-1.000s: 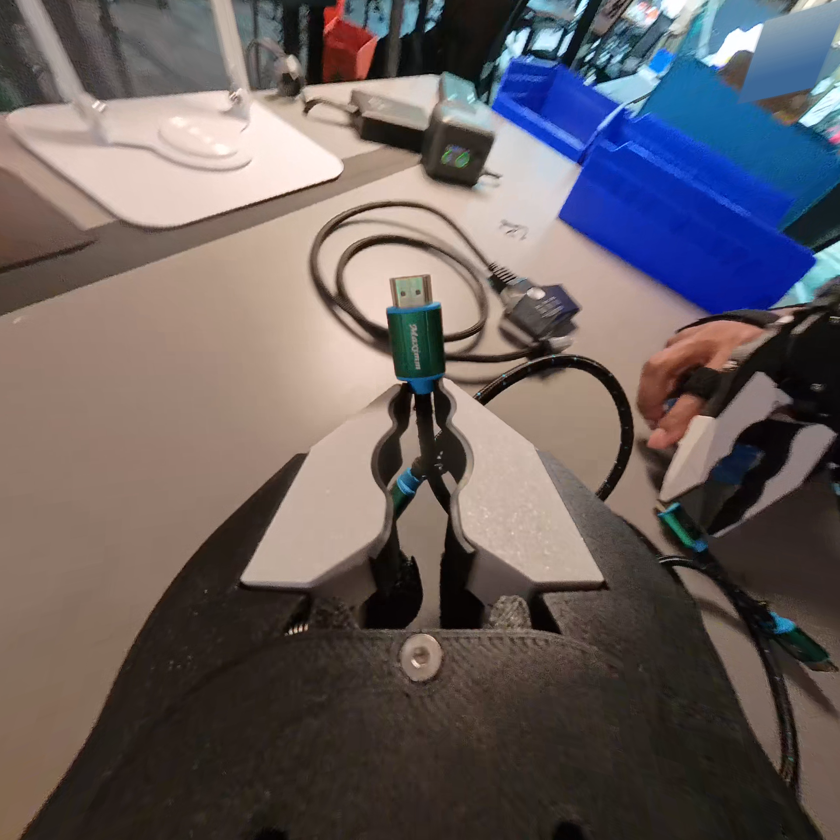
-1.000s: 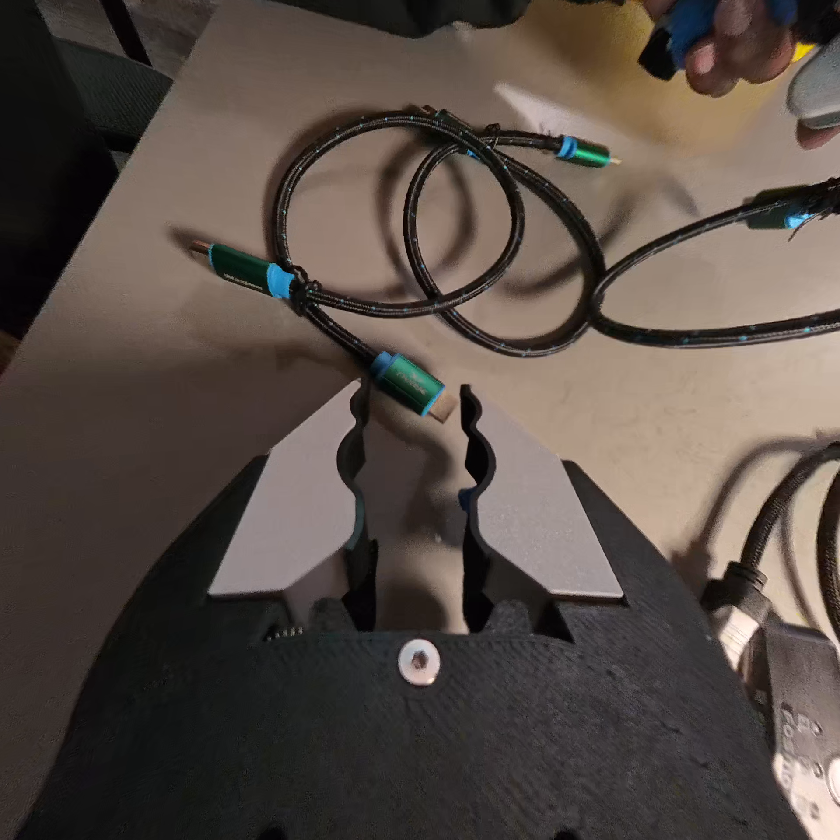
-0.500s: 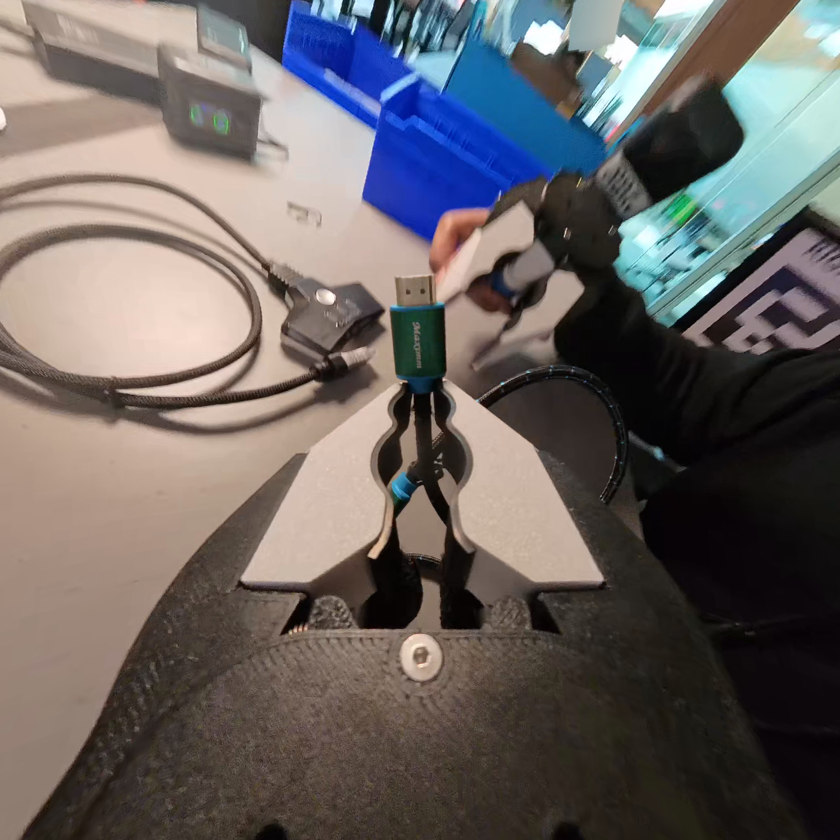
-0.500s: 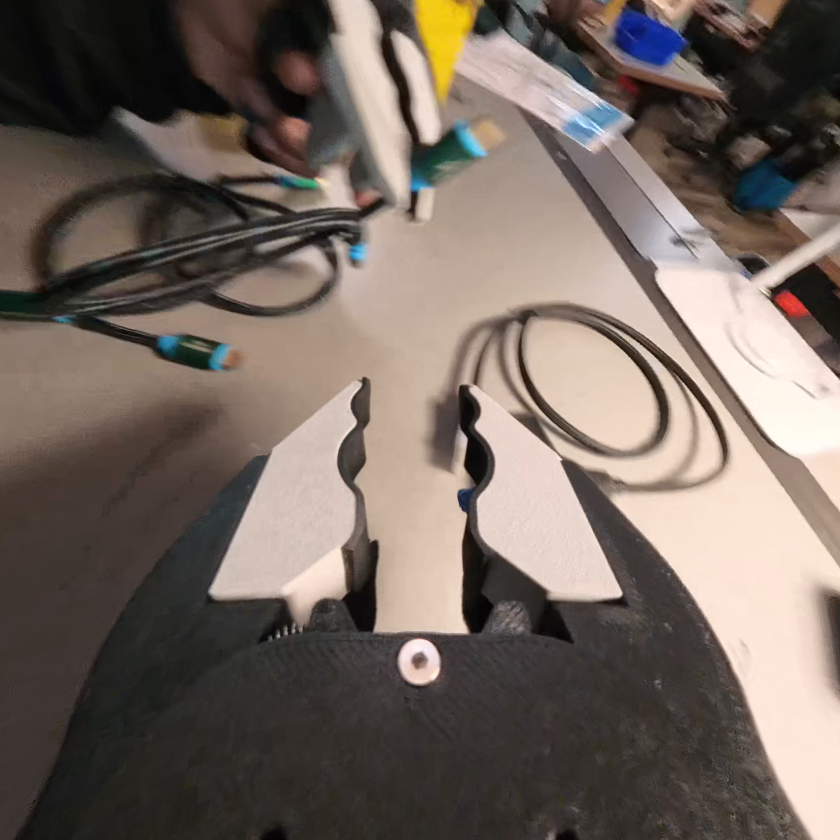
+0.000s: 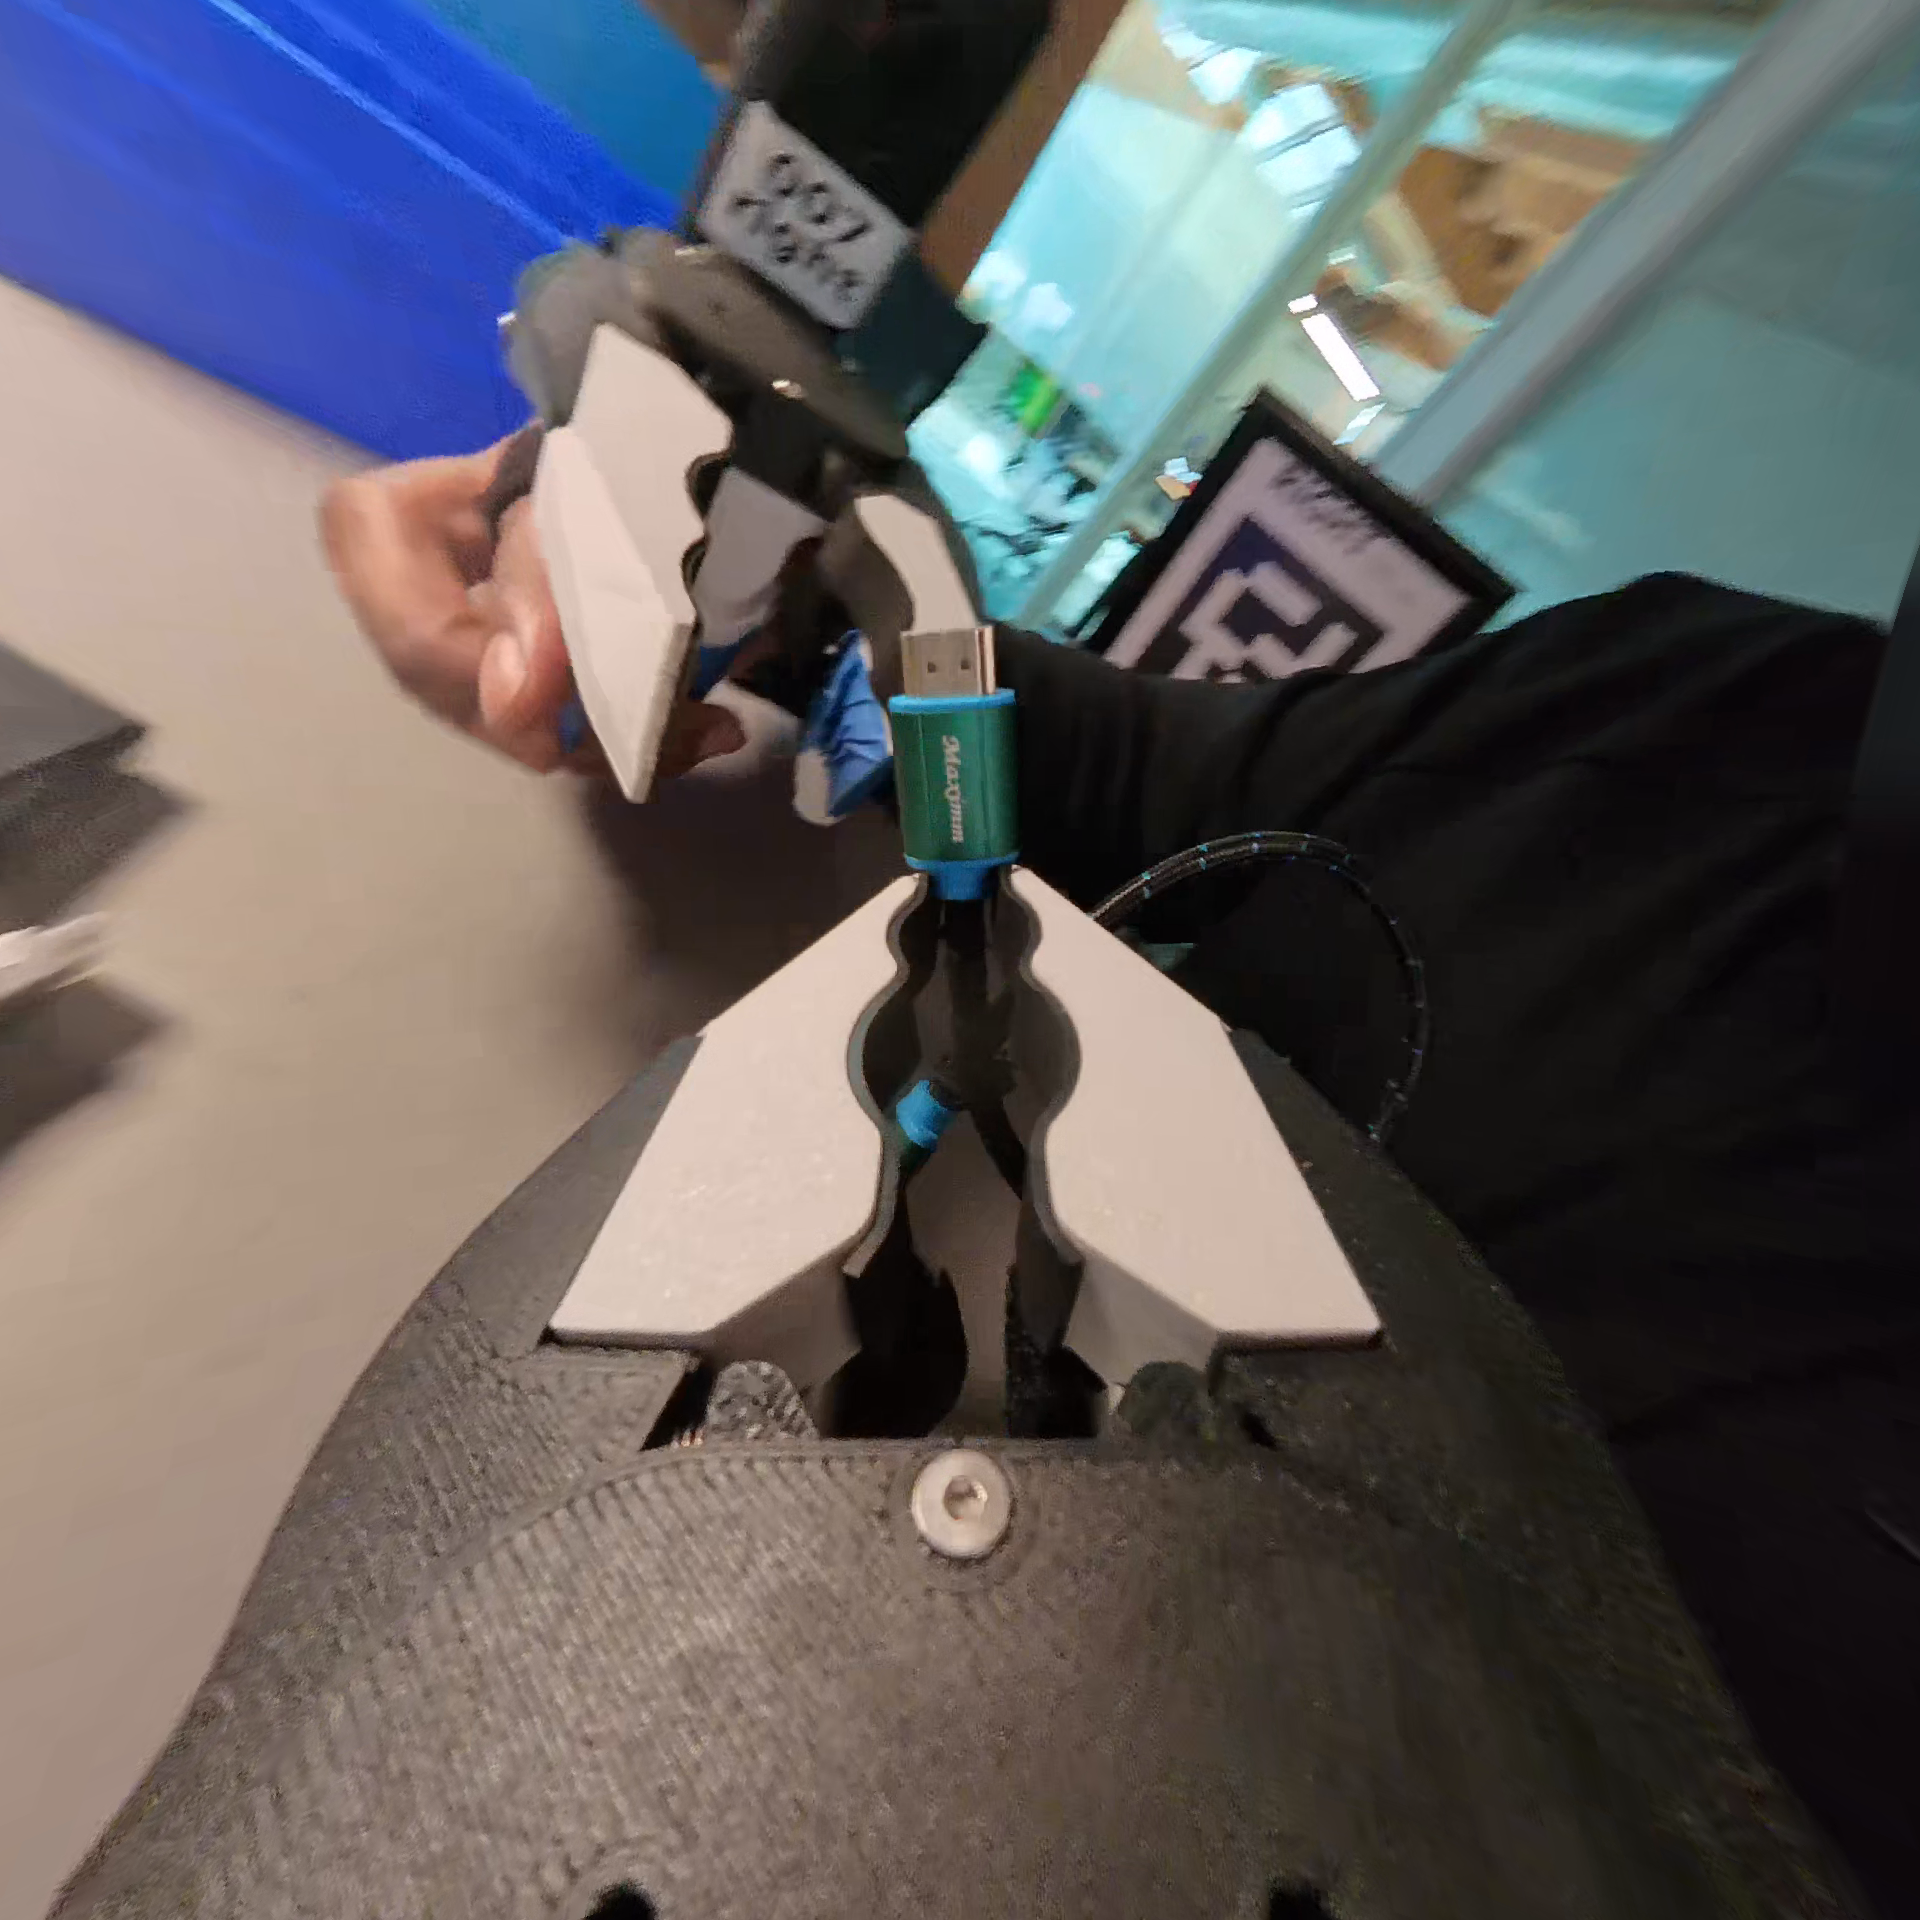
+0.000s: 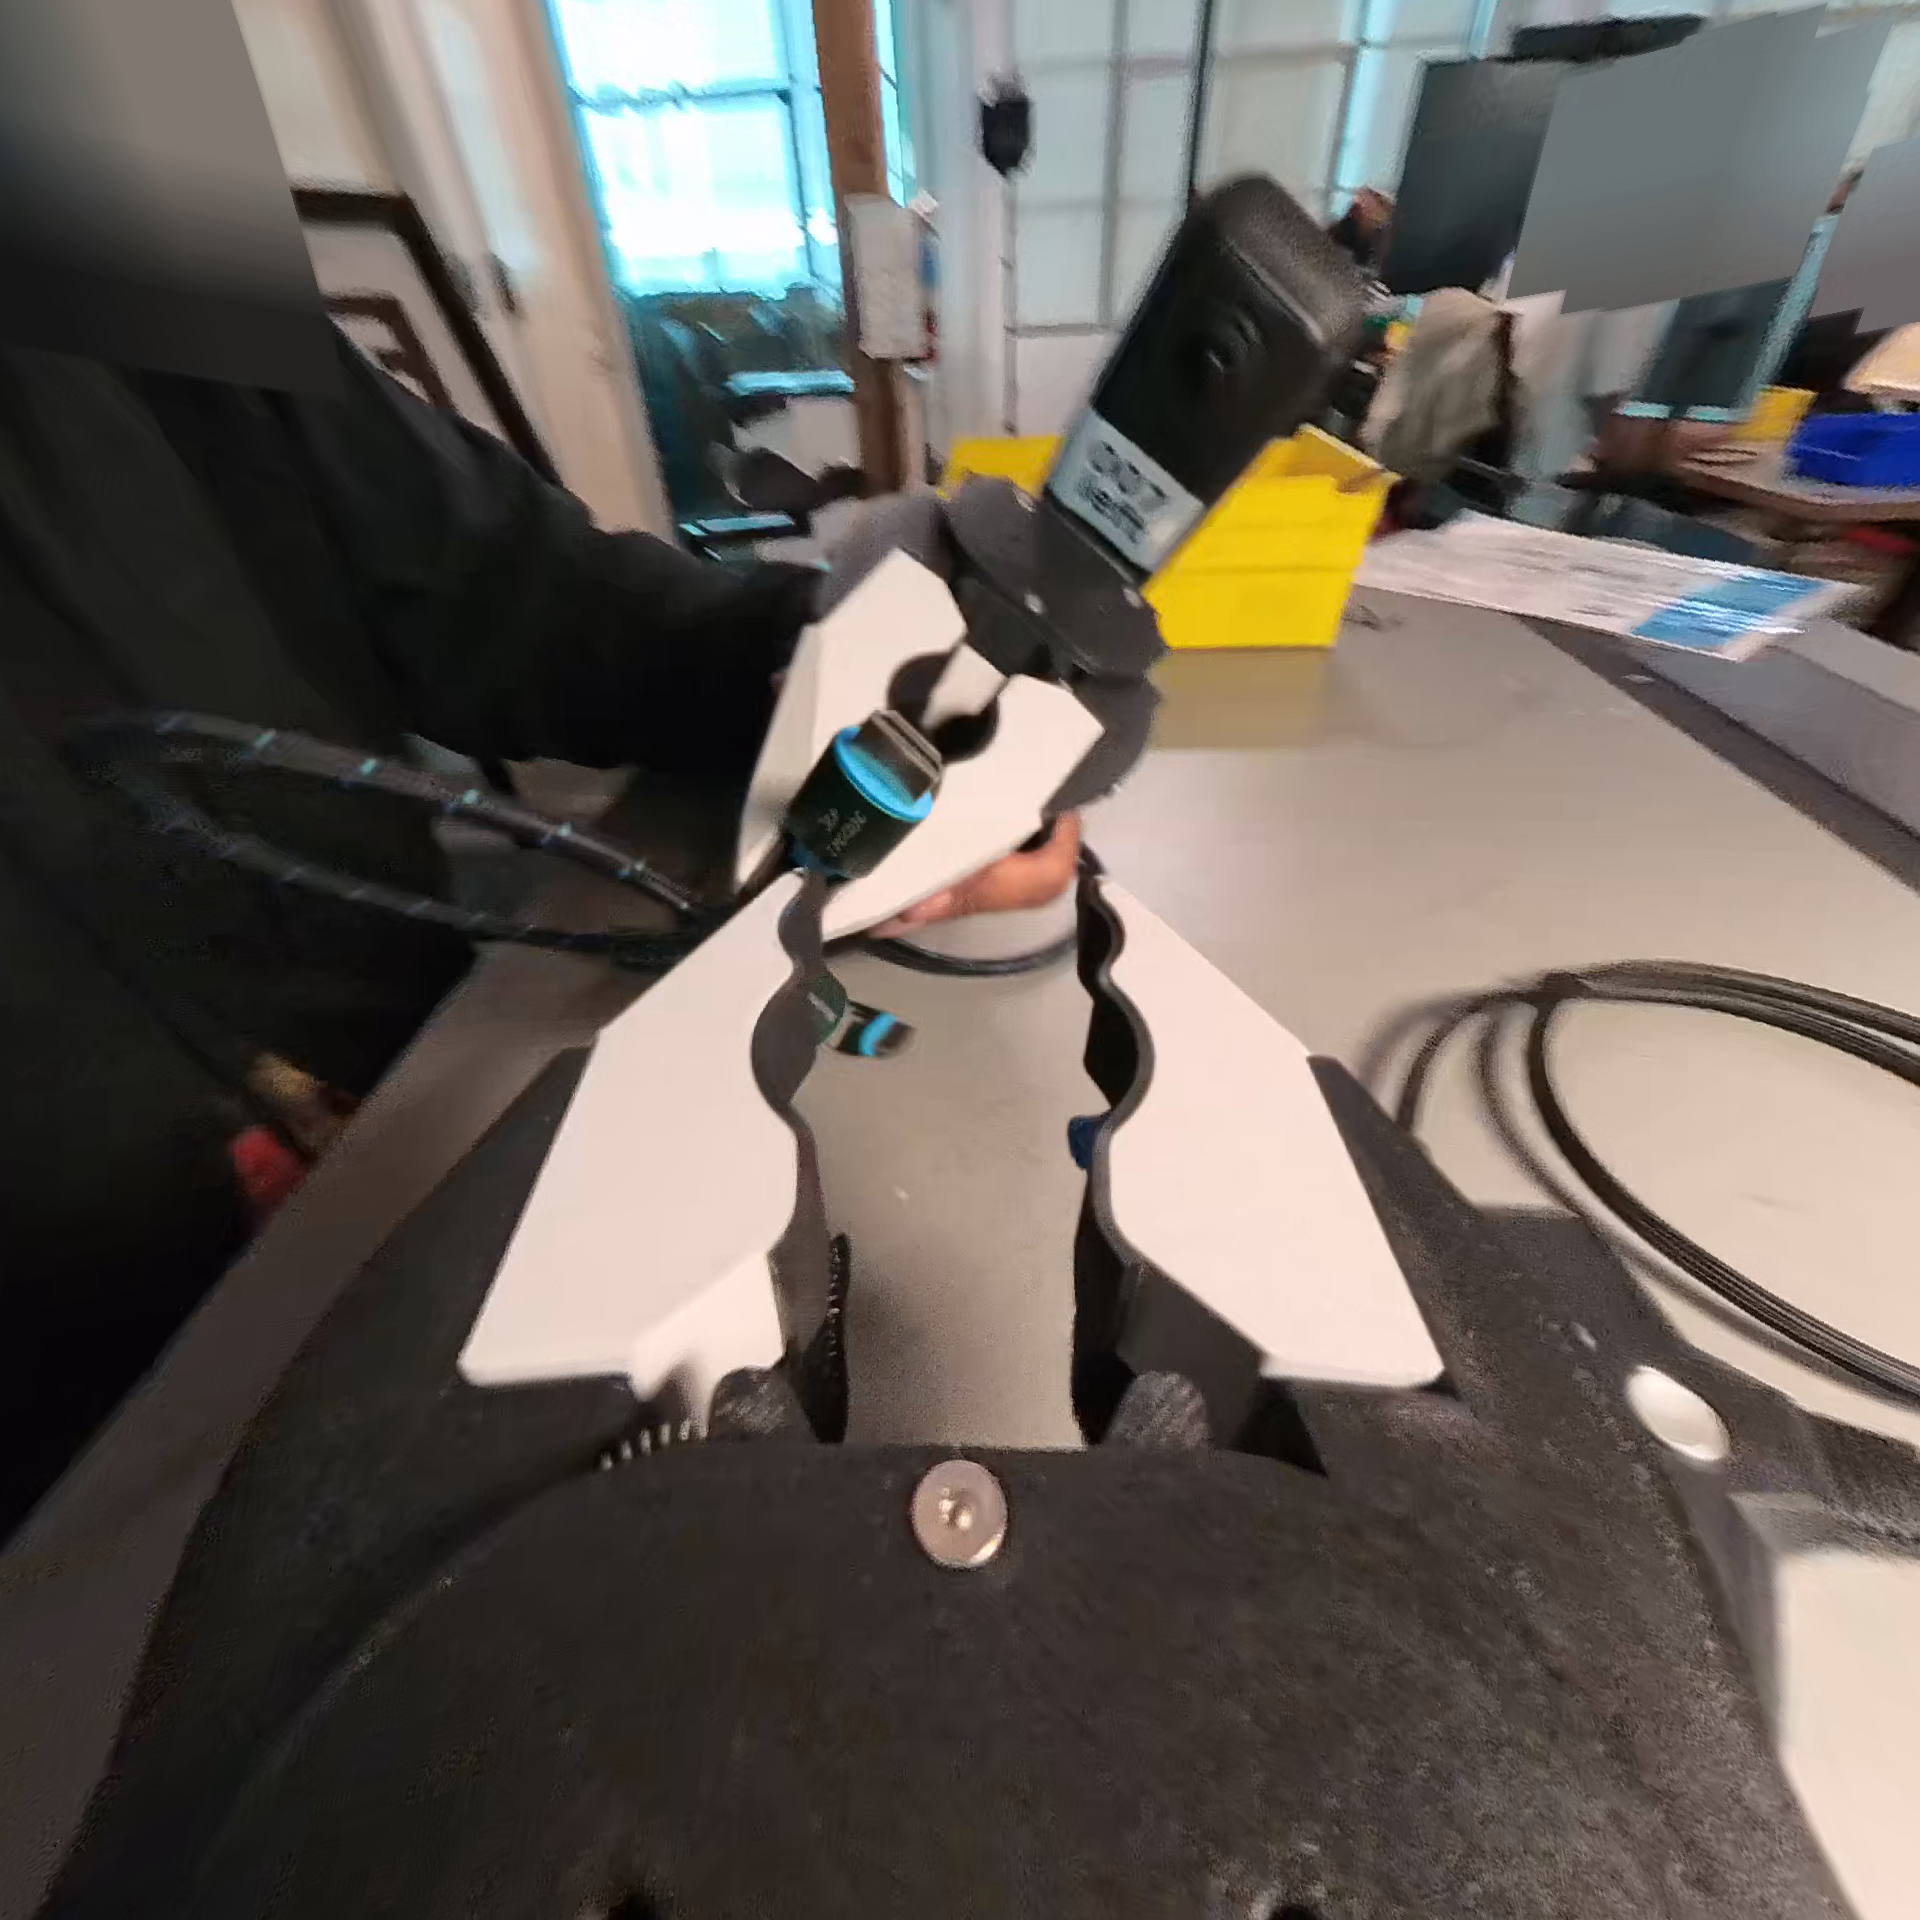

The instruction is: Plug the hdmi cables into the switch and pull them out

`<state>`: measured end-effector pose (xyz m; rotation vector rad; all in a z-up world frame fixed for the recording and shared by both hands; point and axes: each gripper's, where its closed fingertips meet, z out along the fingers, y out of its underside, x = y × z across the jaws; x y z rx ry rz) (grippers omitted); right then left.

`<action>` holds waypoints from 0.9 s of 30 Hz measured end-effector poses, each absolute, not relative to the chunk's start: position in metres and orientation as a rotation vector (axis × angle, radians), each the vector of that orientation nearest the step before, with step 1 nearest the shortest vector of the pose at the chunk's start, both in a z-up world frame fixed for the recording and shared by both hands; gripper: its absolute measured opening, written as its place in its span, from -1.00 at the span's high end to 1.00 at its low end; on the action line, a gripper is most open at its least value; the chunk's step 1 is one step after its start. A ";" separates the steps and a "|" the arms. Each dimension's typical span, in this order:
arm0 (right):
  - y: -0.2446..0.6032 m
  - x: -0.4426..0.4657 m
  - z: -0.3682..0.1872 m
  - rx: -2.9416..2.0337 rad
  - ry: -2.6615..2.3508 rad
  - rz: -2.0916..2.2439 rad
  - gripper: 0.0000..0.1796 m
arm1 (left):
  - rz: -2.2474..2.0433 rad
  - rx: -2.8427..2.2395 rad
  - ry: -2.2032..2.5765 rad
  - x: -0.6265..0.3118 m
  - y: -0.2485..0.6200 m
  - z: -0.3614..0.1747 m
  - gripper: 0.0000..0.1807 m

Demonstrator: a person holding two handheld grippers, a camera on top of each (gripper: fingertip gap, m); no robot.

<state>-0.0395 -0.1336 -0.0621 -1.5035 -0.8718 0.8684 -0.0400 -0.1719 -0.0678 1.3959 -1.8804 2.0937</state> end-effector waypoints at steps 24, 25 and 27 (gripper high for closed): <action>-0.066 0.012 -0.094 -1.948 -0.182 0.752 0.85 | 1.992 2.157 -2.225 -0.041 -0.061 -0.048 0.48; -0.063 0.017 -0.095 -1.959 -0.115 0.751 0.86 | 1.976 2.210 -2.253 -0.043 -0.057 -0.042 0.47; -0.059 0.024 -0.098 -1.968 -0.018 0.748 0.85 | 1.911 2.311 -2.321 -0.047 -0.055 -0.031 0.48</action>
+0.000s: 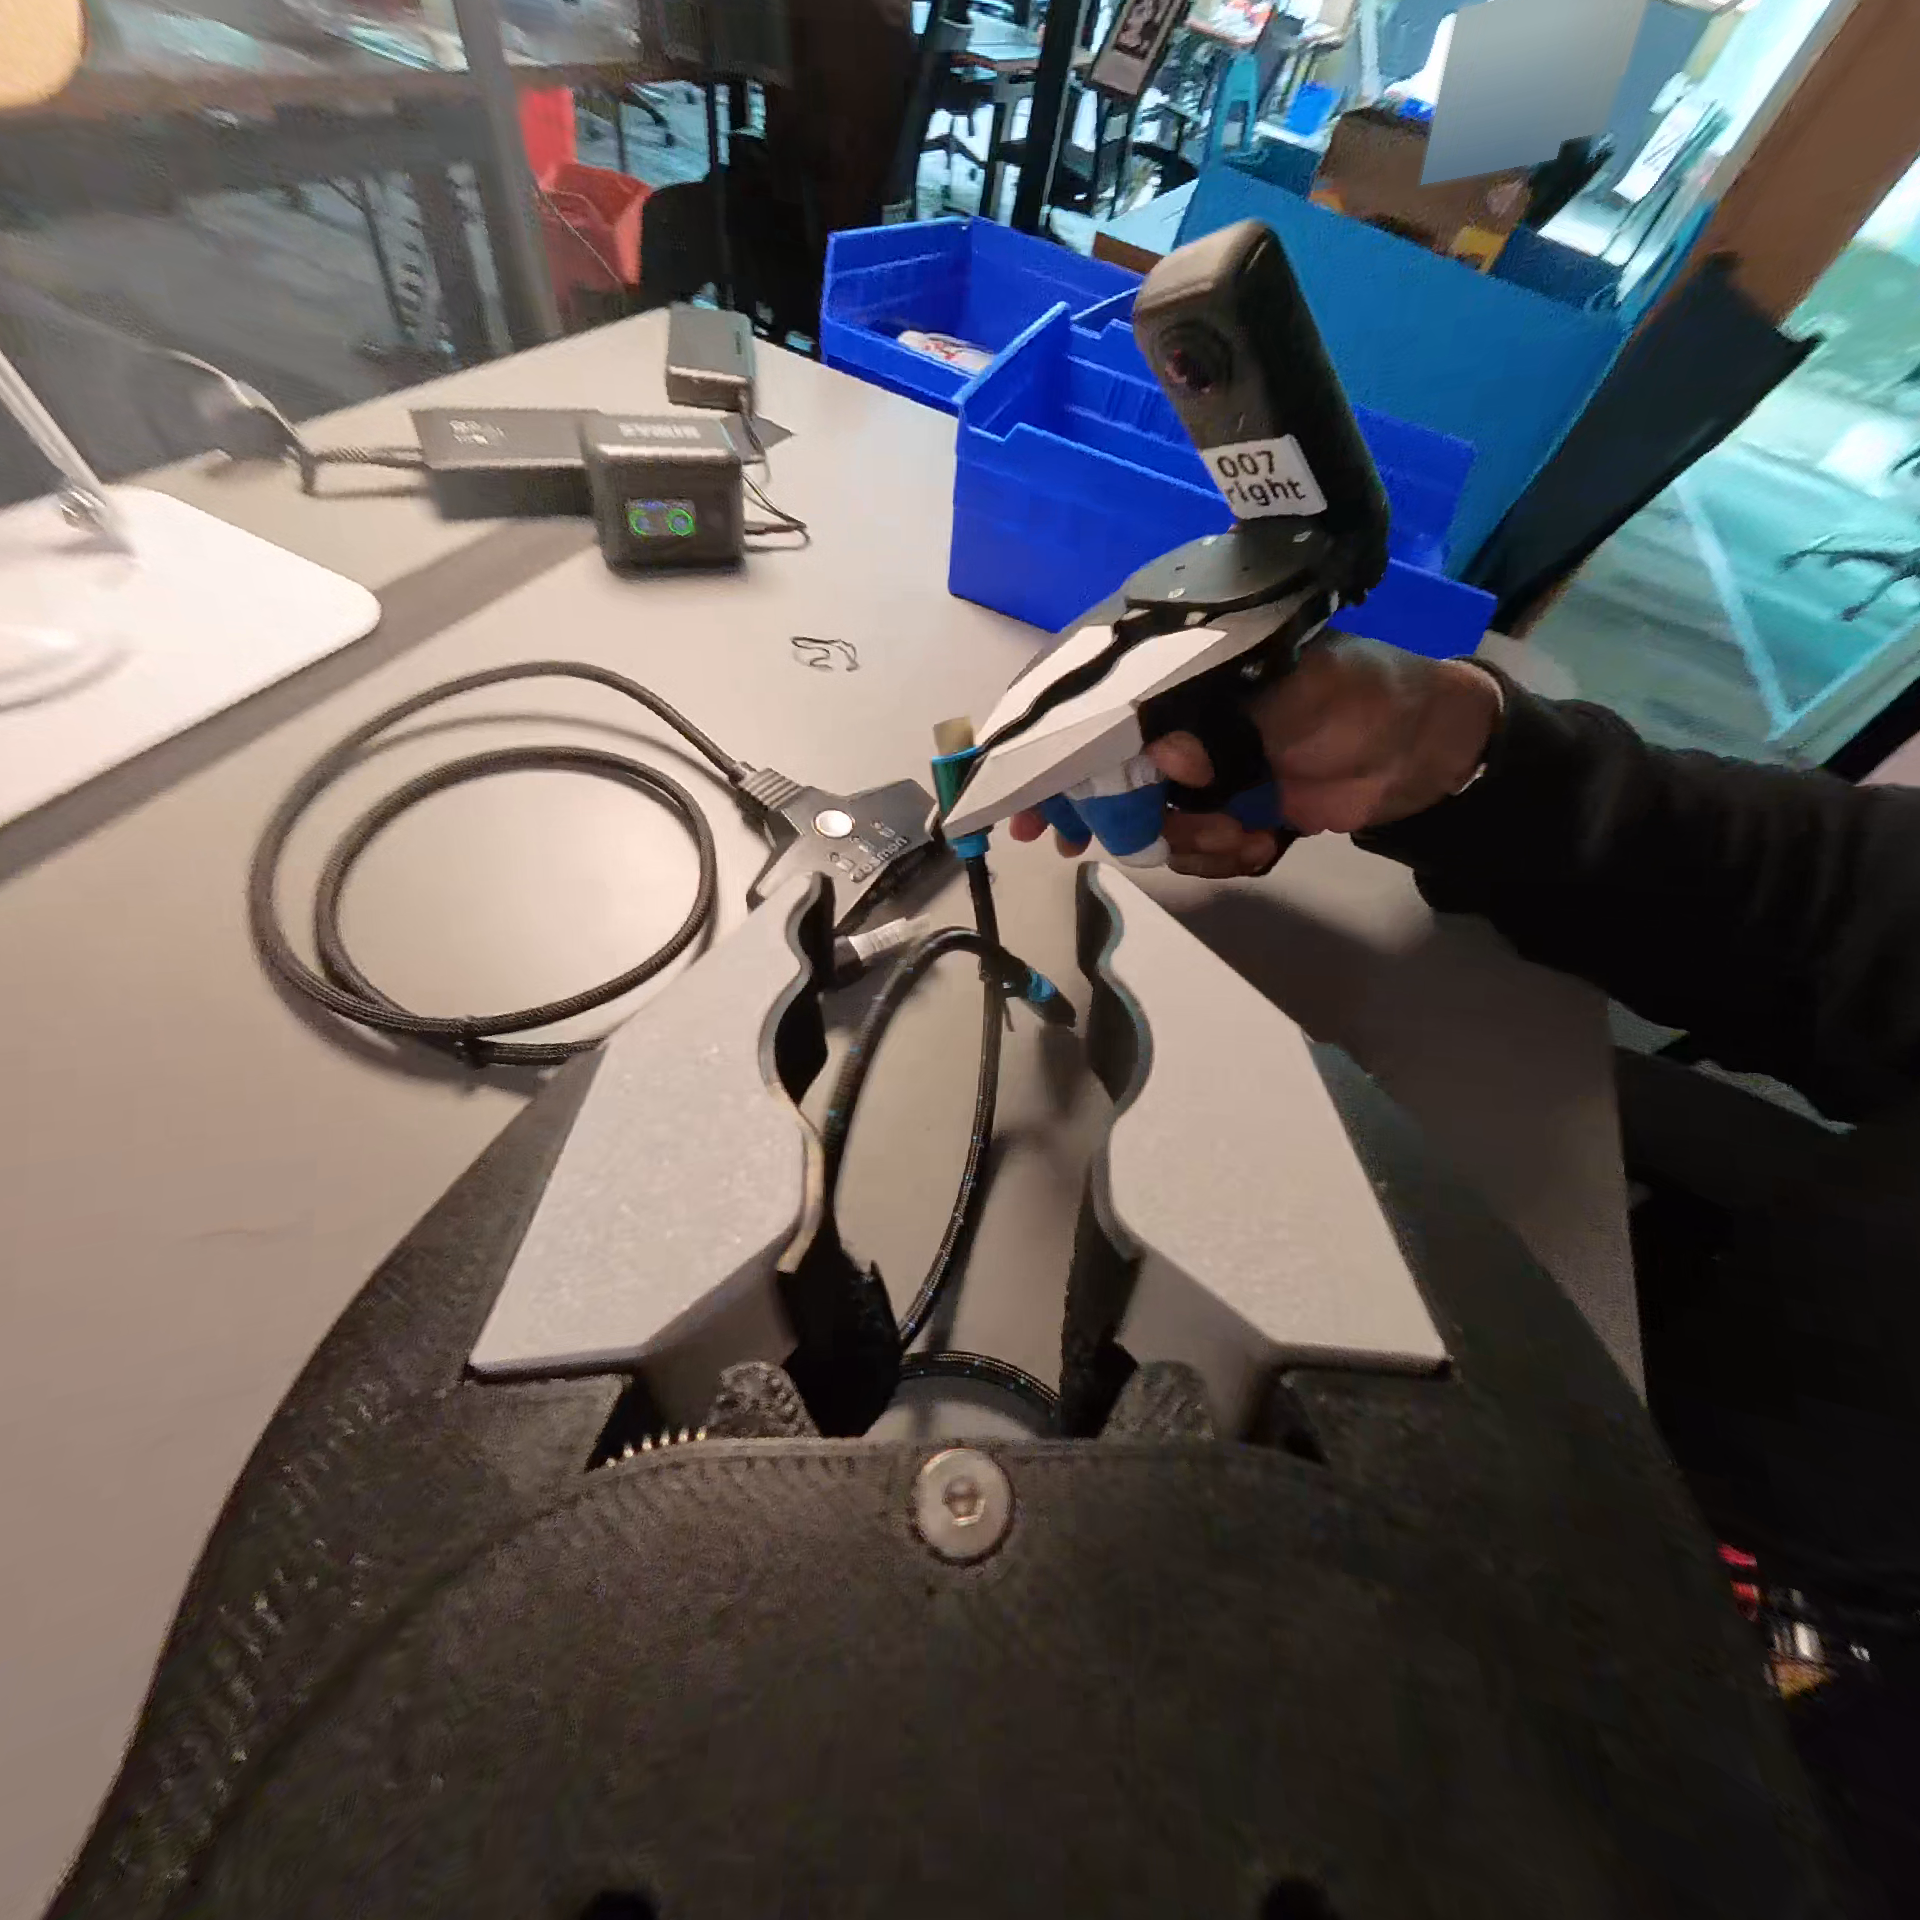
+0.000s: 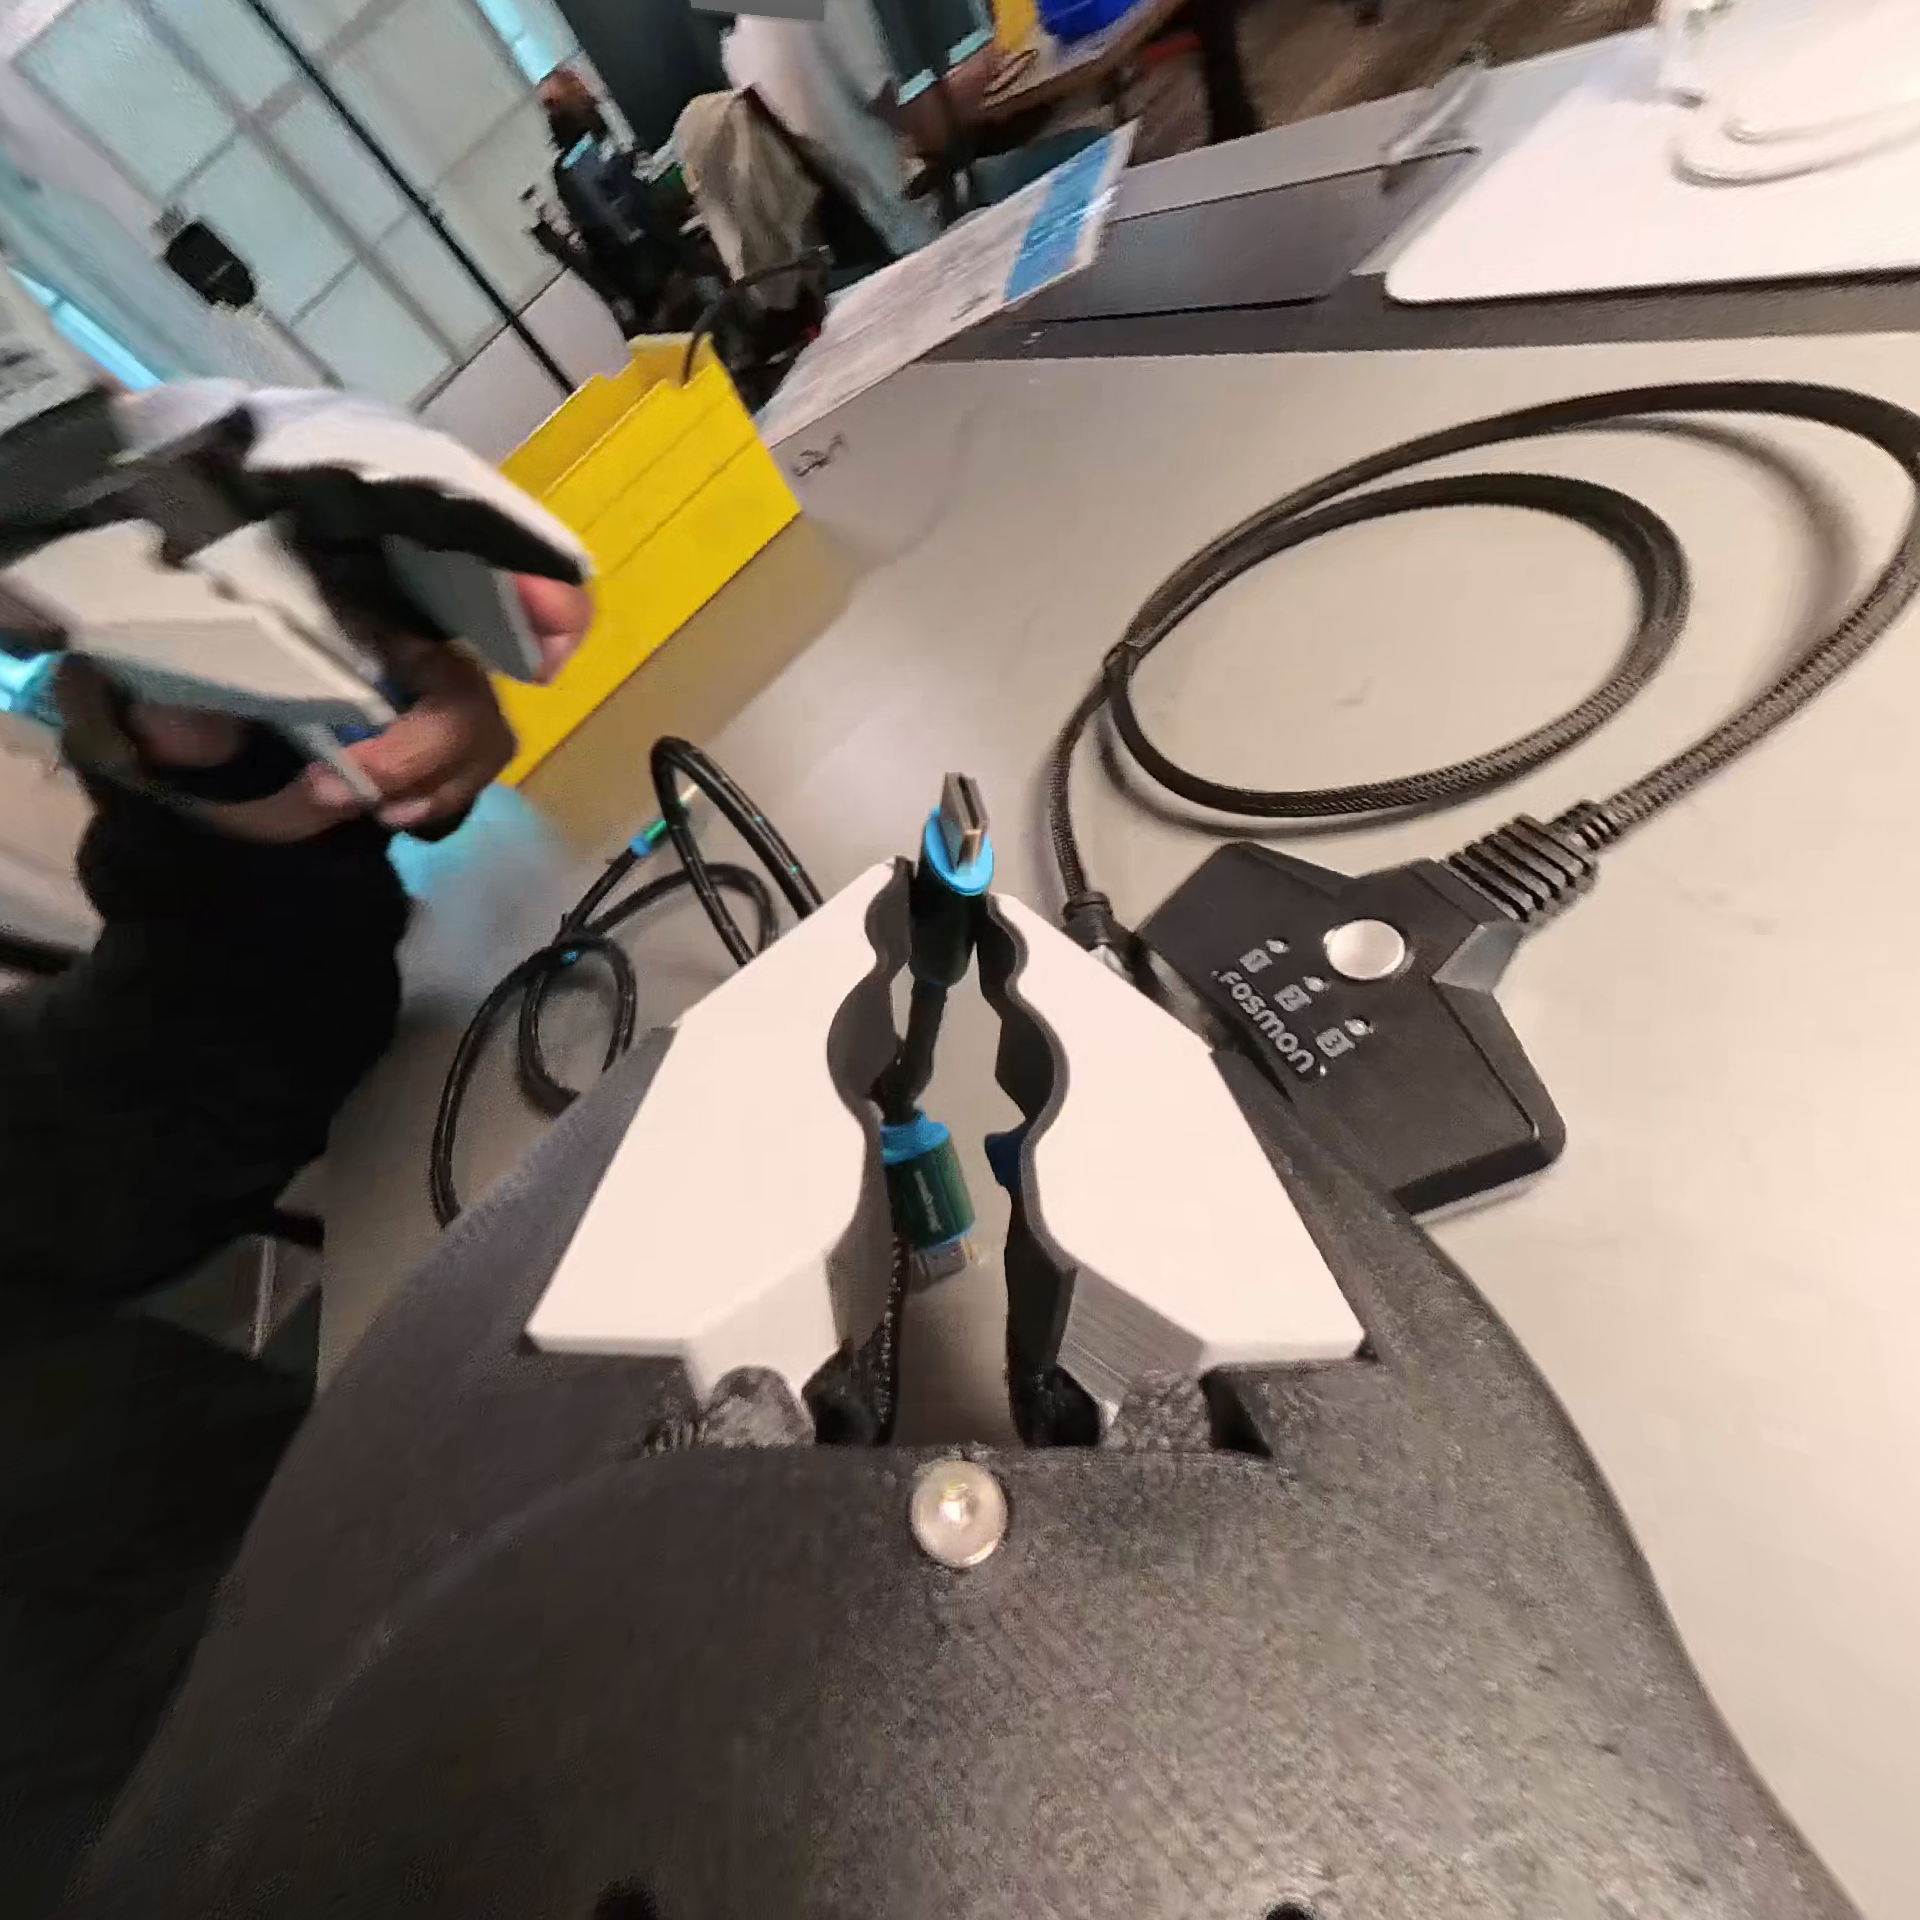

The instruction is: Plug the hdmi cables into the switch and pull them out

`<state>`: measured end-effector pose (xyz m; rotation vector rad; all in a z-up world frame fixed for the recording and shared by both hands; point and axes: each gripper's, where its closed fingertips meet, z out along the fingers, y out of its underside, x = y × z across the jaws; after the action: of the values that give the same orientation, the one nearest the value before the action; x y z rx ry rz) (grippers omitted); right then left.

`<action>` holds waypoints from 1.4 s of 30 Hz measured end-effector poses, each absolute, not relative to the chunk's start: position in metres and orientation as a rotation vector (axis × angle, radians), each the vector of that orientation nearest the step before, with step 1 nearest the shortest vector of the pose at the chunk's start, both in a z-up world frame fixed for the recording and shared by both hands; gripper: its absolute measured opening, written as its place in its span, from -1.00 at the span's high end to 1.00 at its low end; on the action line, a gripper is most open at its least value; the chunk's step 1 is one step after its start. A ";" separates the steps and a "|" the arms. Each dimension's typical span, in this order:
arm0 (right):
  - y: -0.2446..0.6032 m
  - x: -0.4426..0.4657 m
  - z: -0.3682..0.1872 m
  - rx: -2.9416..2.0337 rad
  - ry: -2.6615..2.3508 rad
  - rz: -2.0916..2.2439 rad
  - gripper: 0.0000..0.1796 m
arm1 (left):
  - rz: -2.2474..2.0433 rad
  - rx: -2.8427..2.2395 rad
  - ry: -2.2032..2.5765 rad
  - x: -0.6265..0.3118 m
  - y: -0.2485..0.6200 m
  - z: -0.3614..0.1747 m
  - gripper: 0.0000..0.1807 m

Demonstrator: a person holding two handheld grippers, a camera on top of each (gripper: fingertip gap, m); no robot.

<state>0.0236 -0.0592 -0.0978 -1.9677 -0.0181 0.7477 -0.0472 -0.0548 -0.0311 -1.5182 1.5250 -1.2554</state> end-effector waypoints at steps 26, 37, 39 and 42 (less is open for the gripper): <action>-0.066 0.043 -0.137 -2.210 -0.356 0.031 0.69 | -0.574 -1.652 1.763 -0.026 -0.049 -0.157 0.93; -0.042 0.007 -0.174 -2.335 -0.457 0.090 0.88 | -0.684 -1.757 1.965 -0.068 -0.044 -0.161 0.93; -0.027 -0.006 -0.174 -2.328 -0.449 0.105 0.89 | -0.735 -1.778 2.008 -0.076 -0.047 -0.162 0.93; 0.000 -0.032 -0.171 -2.299 -0.405 0.223 0.87 | -0.764 -1.811 2.058 -0.085 -0.048 -0.167 0.93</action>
<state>-0.0316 -0.0002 -0.1712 -2.2987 -0.4049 0.2227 -0.0850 -0.0481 -0.1673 -1.8106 2.0584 -0.7637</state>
